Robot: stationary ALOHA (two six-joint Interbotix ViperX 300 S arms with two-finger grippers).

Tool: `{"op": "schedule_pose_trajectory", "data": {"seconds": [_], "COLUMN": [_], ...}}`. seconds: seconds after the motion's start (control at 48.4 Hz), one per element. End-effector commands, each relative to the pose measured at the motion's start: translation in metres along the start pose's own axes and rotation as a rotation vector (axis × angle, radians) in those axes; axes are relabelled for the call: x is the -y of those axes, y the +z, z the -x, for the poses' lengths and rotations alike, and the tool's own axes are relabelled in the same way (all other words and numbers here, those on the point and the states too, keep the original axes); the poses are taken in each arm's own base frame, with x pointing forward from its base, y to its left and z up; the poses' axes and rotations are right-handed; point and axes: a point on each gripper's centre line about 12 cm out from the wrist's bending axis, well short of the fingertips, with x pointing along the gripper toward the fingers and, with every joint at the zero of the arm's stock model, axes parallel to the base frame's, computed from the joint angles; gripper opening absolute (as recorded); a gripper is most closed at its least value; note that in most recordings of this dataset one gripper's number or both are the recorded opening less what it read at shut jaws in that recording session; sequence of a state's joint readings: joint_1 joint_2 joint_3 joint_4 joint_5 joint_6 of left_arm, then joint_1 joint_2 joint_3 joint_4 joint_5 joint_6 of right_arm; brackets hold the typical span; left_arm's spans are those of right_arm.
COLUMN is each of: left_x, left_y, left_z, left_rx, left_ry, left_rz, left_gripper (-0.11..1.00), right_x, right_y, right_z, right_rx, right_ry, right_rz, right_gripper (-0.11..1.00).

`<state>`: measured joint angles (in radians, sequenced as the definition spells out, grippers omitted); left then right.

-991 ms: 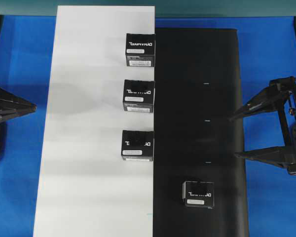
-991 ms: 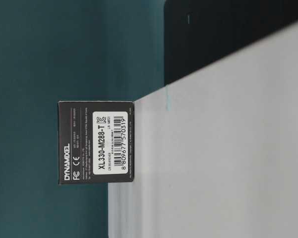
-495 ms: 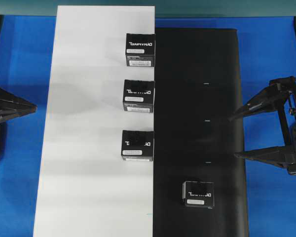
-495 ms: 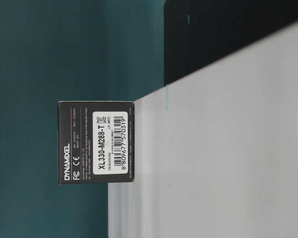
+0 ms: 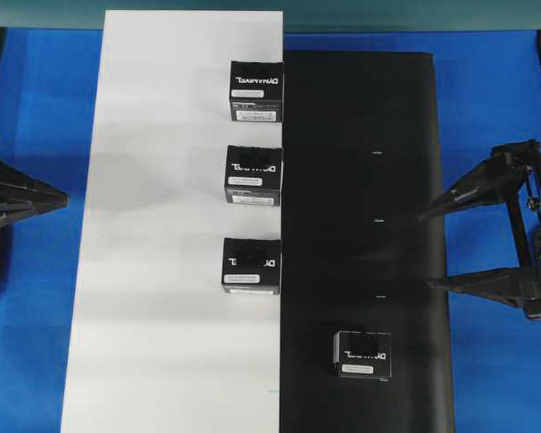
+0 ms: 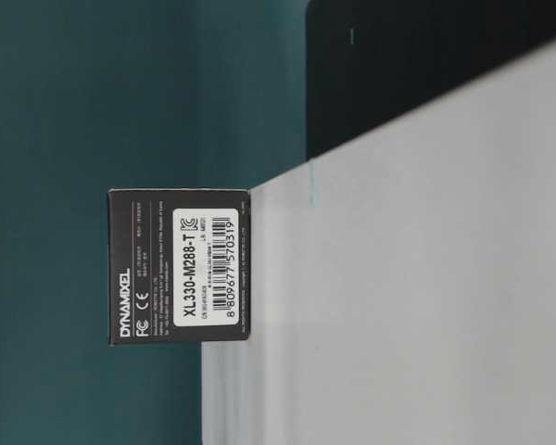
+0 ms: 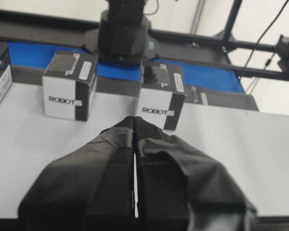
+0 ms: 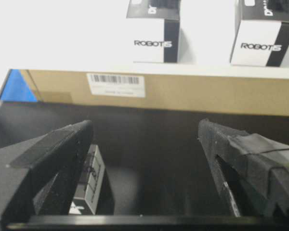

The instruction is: Place the box from the black base onto the white base.

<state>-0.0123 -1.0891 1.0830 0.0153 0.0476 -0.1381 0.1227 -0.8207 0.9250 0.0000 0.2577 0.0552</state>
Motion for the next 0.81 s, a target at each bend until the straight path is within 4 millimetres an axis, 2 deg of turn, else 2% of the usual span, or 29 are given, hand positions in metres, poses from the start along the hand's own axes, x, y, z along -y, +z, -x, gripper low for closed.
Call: {"op": "schedule_pose_trajectory", "data": {"seconds": [0.0,0.784], "left_x": [0.001,-0.002], "left_y": [0.003,-0.009], "left_z": [-0.002,-0.001], "left_rx": [0.006,-0.021], "left_ry": [-0.002,0.009], "left_rz": [0.0,-0.004], "left_gripper": [-0.03,-0.03], "right_x": [0.0,0.0], "right_y": [0.004,0.006], "right_z": [-0.001,-0.001], "right_rx": [0.014,0.041], "right_ry": [0.002,0.003], "right_rz": [-0.005,0.0], "right_gripper": [0.97,0.97]}}
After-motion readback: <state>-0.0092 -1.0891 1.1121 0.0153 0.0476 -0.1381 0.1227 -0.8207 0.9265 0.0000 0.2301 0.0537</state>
